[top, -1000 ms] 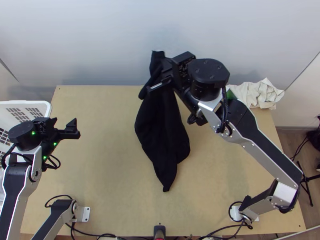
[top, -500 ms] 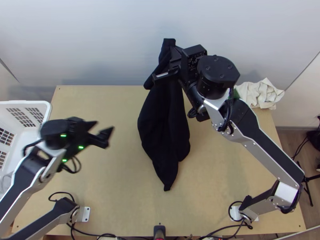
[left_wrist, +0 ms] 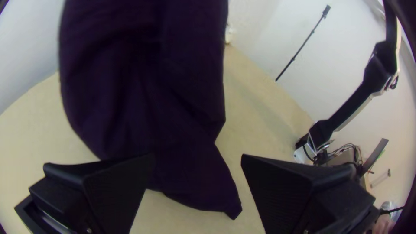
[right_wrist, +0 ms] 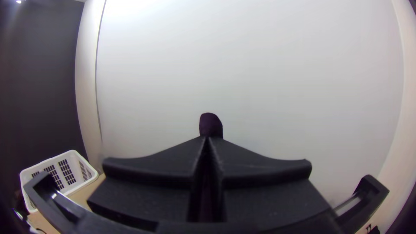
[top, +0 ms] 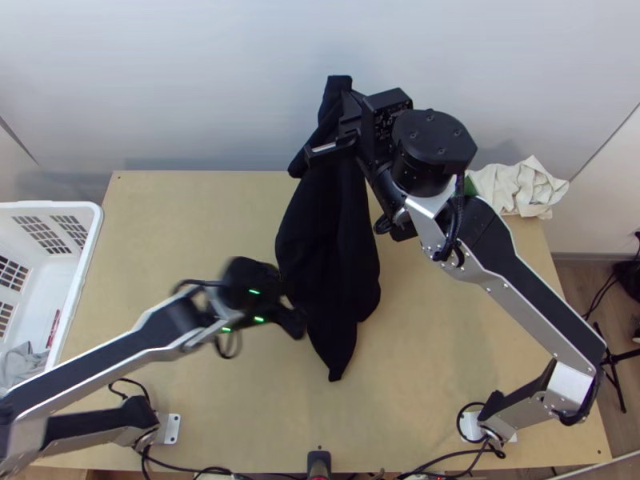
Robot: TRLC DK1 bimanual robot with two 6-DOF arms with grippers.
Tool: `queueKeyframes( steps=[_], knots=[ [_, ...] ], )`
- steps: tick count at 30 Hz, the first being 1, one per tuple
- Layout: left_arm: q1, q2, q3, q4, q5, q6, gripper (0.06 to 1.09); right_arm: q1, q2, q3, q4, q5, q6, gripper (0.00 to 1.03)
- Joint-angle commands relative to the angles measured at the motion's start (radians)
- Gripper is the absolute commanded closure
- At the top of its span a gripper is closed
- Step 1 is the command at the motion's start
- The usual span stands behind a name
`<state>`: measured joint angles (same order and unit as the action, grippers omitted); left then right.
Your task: Fold the t-shirt
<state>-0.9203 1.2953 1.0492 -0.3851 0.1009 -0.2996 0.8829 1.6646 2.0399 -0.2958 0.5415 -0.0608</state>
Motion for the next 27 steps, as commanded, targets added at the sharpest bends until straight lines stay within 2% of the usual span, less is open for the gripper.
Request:
queueKeyframes(
  steps=[1,7,18,23,26,27],
  knots=[
    [-0.198,0.277,0.086,0.111,-0.138,-0.018,0.12,-0.001,0.015,0.017,-0.003,0.002,-0.004,1.0],
    [-0.253,0.43,0.209,0.15,-0.356,-0.018,0.12,-0.001,0.03,0.034,-0.005,0.014,-0.017,1.0],
    [-0.302,0.642,0.37,0.173,-0.556,-0.134,0.13,-0.001,0.034,0.031,-0.017,0.018,-0.027,1.0],
    [-0.285,0.733,0.446,0.161,-0.684,-0.131,0.13,0.001,0.034,0.034,-0.025,0.018,-0.027,1.0],
    [-0.262,0.762,0.466,0.15,-0.714,-0.127,0.13,0.002,0.03,0.037,-0.032,0.018,-0.025,1.0],
    [-0.258,0.771,0.471,0.144,-0.721,-0.127,0.18,0.002,0.029,0.037,-0.032,0.018,-0.024,1.0]
  ],
)
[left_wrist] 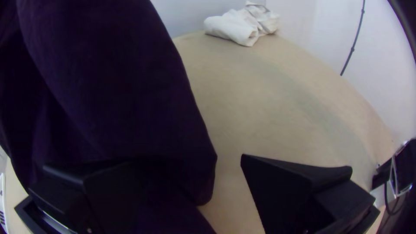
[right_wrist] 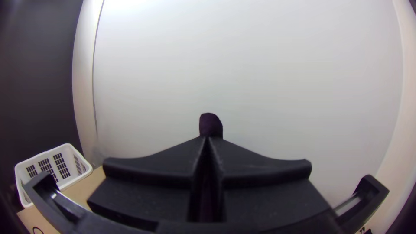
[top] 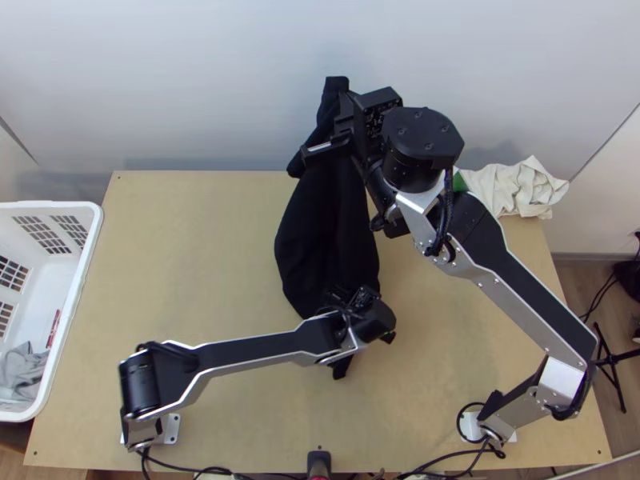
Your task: Fold the t-shirt
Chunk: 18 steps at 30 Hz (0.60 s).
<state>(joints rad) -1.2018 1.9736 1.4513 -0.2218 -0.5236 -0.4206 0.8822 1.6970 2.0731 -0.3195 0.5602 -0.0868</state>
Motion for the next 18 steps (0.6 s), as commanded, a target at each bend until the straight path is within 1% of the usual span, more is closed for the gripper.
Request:
queueKeyframes(
  steps=[1,2,3,4,5,7,10,12,14,18],
  knots=[
    [0.028,0.108,0.078,-0.028,-0.122,-0.006,0.21,0.003,-0.003,0.004,-0.009,0.0,0.002,1.0],
    [0.031,0.123,0.095,-0.057,-0.141,-0.006,0.3,0.003,-0.003,0.005,-0.01,0.0,0.002,1.0],
    [0.038,0.143,0.123,-0.094,-0.15,-0.007,0.48,0.003,-0.003,0.005,-0.009,0.0,0.002,1.0],
    [0.045,0.162,0.152,-0.131,-0.17,-0.01,0.78,0.003,-0.003,0.005,-0.009,0.0,0.004,1.0],
    [0.056,0.172,0.175,-0.162,-0.17,-0.012,1.07,0.004,-0.003,0.005,-0.009,0.0,0.004,1.0],
    [0.07,0.16,0.196,-0.228,-0.168,-0.043,1.05,0.004,0.0,0.007,-0.009,0.0,0.004,1.0],
    [0.085,0.071,0.19,-0.268,-0.133,-0.035,1.05,0.003,0.001,0.007,-0.009,0.0,0.005,1.0],
    [0.11,-0.005,0.164,-0.274,-0.07,-0.033,1.05,0.0,0.001,0.013,-0.007,0.0,0.005,1.0],
    [0.145,-0.065,0.119,-0.274,-0.053,-0.032,1.05,-0.002,0.004,0.033,-0.006,0.001,0.005,1.0],
    [0.255,-0.214,-0.04,-0.231,0.066,-0.032,1.05,-0.011,0.007,0.079,-0.003,0.001,-0.001,1.0]
  ],
)
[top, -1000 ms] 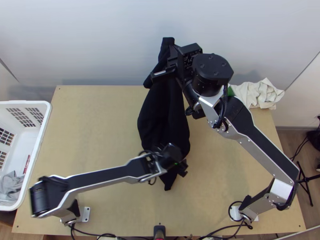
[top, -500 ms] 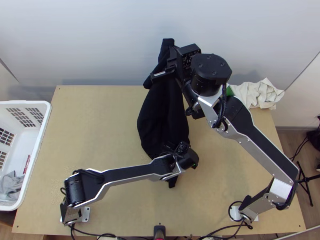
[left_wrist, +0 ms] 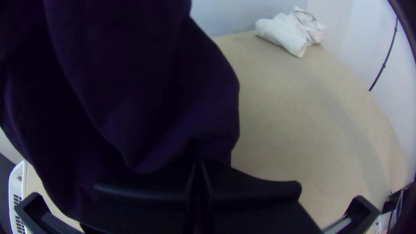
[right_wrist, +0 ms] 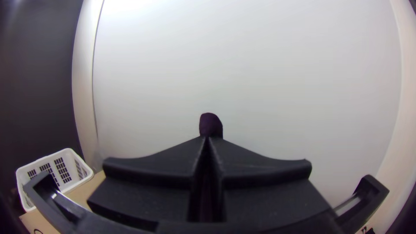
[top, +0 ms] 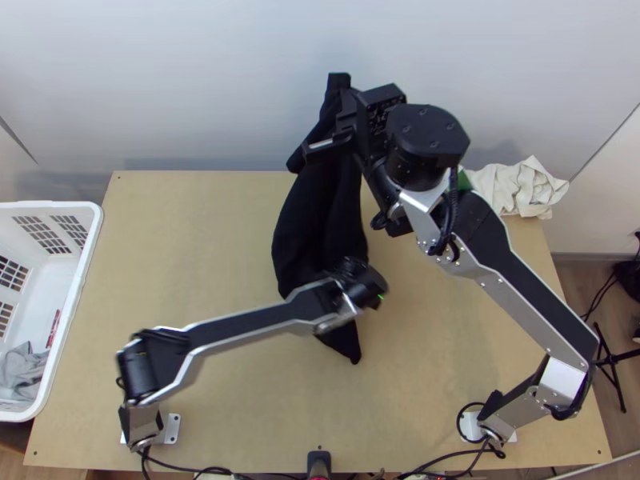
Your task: Fold the t-shirt
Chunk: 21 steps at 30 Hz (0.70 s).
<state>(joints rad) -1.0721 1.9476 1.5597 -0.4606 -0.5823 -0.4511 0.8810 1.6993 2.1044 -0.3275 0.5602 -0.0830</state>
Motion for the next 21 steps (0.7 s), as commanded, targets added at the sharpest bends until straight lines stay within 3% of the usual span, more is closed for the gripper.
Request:
queueKeyframes(
  steps=[1,4,12,18,21],
  knots=[
    [0.158,-0.236,-0.19,0.023,0.168,-0.001,1.05,-0.014,0.005,0.052,0.005,0.001,-0.004,1.0],
    [0.258,-0.371,-0.27,0.033,0.332,0.008,1.05,-0.036,0.005,0.051,0.002,0.0,0.005,1.0],
    [0.514,-0.685,-0.325,-0.044,0.607,0.038,1.05,-0.085,0.0,0.049,-0.016,0.0,0.008,1.0],
    [0.761,-0.771,-0.283,-0.133,0.783,0.042,1.05,-0.103,-0.03,-0.011,-0.045,-0.002,0.017,1.0],
    [0.926,-0.766,-0.257,-0.151,0.921,0.026,1.05,-0.109,-0.046,-0.043,-0.058,-0.003,0.02,1.0]
  ],
)
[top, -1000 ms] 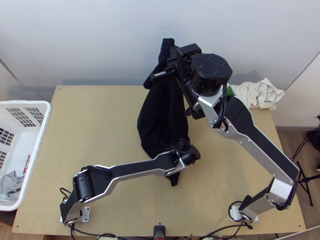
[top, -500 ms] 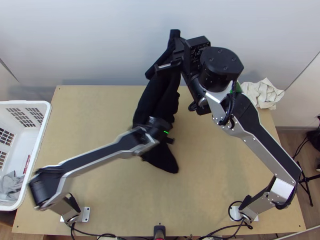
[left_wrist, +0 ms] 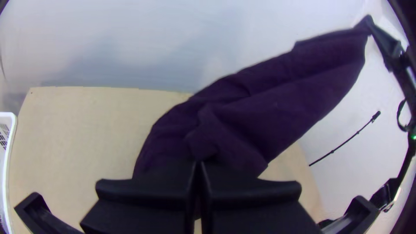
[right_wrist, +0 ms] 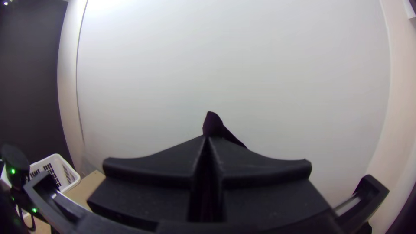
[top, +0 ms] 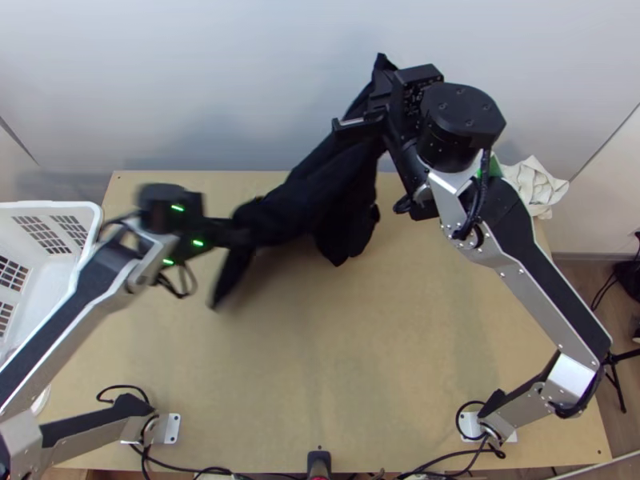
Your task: Fold the t-shirt
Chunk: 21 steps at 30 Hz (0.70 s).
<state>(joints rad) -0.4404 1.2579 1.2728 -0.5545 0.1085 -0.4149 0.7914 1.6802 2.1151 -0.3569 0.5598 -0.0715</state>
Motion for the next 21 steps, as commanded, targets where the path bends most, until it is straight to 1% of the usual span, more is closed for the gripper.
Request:
queueKeyframes(
  steps=[1,3,5,7,9,10,11,12,13,14,16,17,18,19,21],
  knots=[
    [0.353,-0.069,0.036,-0.056,0.273,-0.032,1.05,-0.02,-0.031,-0.06,-0.042,-0.006,0.012,1.0],
    [0.459,-0.04,0.04,-0.058,0.353,-0.07,1.05,-0.02,-0.045,-0.087,-0.067,-0.017,0.022,1.0],
    [0.534,-0.006,0.033,-0.059,0.381,-0.087,1.05,-0.018,-0.06,-0.127,-0.088,-0.032,0.03,1.0],
    [0.601,0.035,0.008,-0.058,0.43,-0.094,1.05,-0.012,-0.079,-0.179,-0.103,-0.046,0.033,1.0],
    [0.632,0.077,-0.013,-0.062,0.464,-0.093,1.04,-0.003,-0.091,-0.211,-0.119,-0.057,0.033,1.0],
    [0.646,0.087,-0.033,-0.061,0.467,-0.091,1.03,0.0,-0.094,-0.222,-0.122,-0.058,0.035,1.0],
    [0.649,0.095,-0.05,-0.059,0.479,-0.087,1.0,0.005,-0.097,-0.23,-0.123,-0.06,0.035,1.0],
    [0.649,0.103,-0.069,-0.059,0.502,-0.085,0.94,0.012,-0.099,-0.236,-0.125,-0.063,0.036,1.0],
    [0.649,0.113,-0.089,-0.059,0.542,-0.087,0.83,0.019,-0.099,-0.239,-0.126,-0.064,0.036,1.0],
    [0.646,0.124,-0.104,-0.062,0.599,-0.087,0.71,0.023,-0.099,-0.239,-0.126,-0.064,0.036,1.0],
    [0.626,0.14,-0.133,-0.068,0.655,-0.074,0.49,0.035,-0.096,-0.241,-0.131,-0.066,0.036,1.0],
    [0.617,0.147,-0.144,-0.07,0.683,-0.071,0.35,0.039,-0.096,-0.242,-0.136,-0.067,0.038,1.0],
    [0.615,0.155,-0.153,-0.07,0.7,-0.067,0.17,0.04,-0.096,-0.245,-0.137,-0.069,0.038,1.0],
    [0.614,0.164,-0.155,-0.07,0.7,-0.064,0.11,0.04,-0.096,-0.248,-0.139,-0.069,0.038,1.0],
    [0.615,0.181,-0.151,-0.068,0.7,-0.064,0.11,0.039,-0.097,-0.253,-0.137,-0.069,0.039,1.0]
  ],
)
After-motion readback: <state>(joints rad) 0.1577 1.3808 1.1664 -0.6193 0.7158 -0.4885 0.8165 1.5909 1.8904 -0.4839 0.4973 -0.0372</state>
